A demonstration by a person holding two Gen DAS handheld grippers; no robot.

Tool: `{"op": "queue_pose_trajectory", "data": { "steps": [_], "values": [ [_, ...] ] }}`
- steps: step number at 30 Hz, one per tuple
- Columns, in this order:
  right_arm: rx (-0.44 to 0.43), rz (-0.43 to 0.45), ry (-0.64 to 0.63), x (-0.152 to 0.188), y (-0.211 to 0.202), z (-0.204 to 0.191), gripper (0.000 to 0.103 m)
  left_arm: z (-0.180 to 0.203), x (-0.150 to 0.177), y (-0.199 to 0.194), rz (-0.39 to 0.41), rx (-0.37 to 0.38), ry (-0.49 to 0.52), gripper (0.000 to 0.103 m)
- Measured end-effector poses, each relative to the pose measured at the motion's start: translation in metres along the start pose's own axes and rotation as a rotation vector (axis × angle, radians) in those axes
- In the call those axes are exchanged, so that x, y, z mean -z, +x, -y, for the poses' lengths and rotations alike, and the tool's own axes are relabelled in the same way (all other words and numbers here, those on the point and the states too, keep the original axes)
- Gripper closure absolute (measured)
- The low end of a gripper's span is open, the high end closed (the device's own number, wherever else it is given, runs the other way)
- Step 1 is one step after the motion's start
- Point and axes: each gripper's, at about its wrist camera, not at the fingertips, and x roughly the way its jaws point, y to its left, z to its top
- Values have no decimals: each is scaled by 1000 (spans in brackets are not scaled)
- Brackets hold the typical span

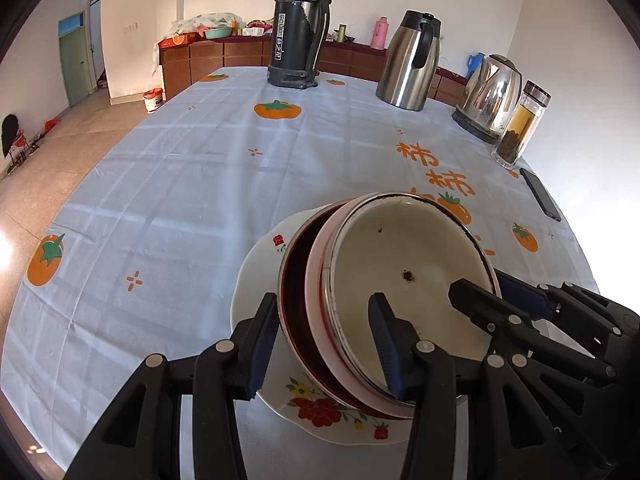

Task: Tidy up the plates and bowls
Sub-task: 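Open both tools and release the bowl stack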

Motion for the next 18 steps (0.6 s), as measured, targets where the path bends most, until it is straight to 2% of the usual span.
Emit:
{"op": "queue_pose_trajectory", "data": {
  "steps": [9,10,11,12,14,18],
  "values": [
    [-8,22,-2,3,-5,0,77,-4,1,-1,2,-13,-14,52],
    [-3,46,-3,3,-10,-1,69,-3,1,-6,24,-36,-9,49],
    [-4,72,-5,3,-16,-2,60,-2,2,-12,47,-52,-3,41],
    [11,101,-7,3,-24,-3,59,-2,1,-16,61,-57,-6,37],
    [35,140,-14,3,-35,-5,50,-3,0,-23,81,-46,-15,37],
    [57,206,-24,4,-59,-7,45,1,2,-46,147,-36,-9,36]
  ]
}}
